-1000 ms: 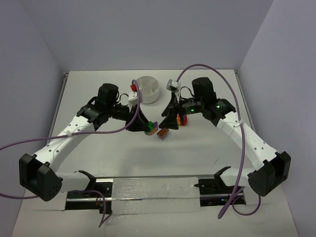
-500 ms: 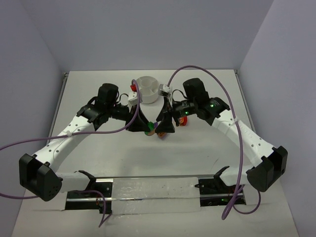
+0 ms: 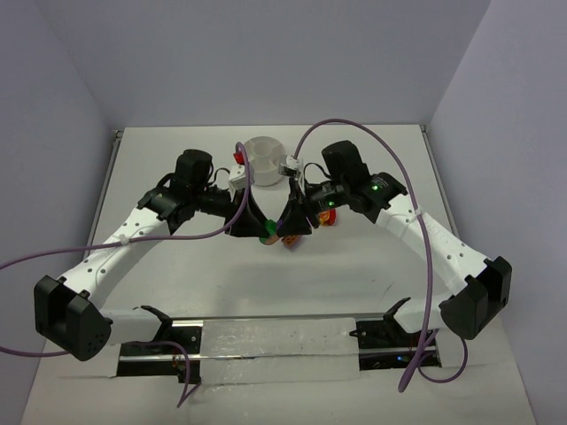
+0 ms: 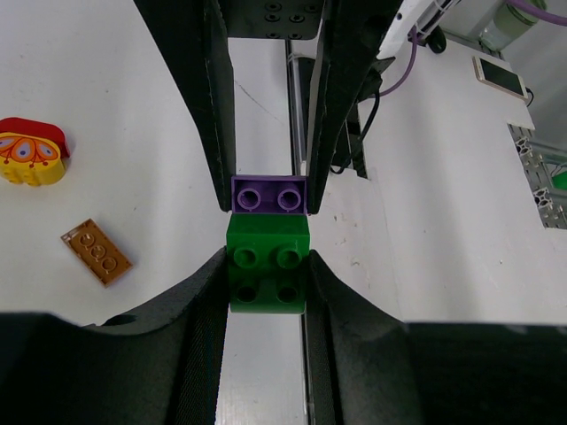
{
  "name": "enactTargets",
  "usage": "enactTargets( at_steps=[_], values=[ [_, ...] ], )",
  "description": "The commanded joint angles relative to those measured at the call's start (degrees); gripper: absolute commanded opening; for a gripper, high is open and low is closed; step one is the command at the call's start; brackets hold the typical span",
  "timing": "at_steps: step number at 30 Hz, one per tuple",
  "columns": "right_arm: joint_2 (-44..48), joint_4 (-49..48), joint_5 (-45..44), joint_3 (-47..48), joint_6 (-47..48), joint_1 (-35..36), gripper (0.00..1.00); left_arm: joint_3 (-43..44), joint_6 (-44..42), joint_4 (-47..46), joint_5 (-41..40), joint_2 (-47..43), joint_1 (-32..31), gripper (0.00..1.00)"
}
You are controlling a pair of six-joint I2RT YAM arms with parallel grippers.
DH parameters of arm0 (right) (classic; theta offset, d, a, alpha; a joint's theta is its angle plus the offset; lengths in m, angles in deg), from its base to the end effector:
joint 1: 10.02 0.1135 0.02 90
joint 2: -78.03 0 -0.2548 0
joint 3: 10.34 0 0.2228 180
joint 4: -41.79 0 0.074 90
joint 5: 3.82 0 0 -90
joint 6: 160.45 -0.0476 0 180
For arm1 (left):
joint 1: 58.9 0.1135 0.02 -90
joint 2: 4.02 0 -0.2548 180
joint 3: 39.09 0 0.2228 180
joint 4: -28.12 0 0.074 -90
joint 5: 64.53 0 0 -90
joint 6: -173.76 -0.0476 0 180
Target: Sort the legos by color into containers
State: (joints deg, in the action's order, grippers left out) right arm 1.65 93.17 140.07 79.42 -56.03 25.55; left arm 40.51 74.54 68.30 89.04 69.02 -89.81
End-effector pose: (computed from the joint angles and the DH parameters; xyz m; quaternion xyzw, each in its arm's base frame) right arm 0.1868 0.1809 0.3499 -0.5186 0.6423 0.4721 0.3094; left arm 0.1894 -0.1631 0.3300 0.4908 0.6184 -0.5315 0.3070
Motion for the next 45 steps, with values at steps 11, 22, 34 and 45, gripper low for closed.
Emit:
enactTargets(
  at_steps=[11, 22, 34, 45],
  values=[
    [0.0, 1.2, -2.8, 3.1, 1.1, 2.0, 0.00, 0.9, 0.5, -2.3, 2.9, -0.6, 0.1, 0.34],
    [0.3, 0.8, -4.9, 2.9, 0.8, 2.0, 0.00, 0.7, 0.6, -2.0, 3.2, -0.7, 0.0, 0.49],
    [0.3, 0.7, -6.6, 3.6, 0.6, 2.1, 0.00, 1.3, 0.2, -0.9, 1.2, 0.4, -0.7, 0.19],
    [1.6, 4.2, -11.2, 1.4, 4.7, 2.7, 0.00, 3.1, -0.5, 1.2, -0.6, 1.2, 2.1, 0.00]
  ],
)
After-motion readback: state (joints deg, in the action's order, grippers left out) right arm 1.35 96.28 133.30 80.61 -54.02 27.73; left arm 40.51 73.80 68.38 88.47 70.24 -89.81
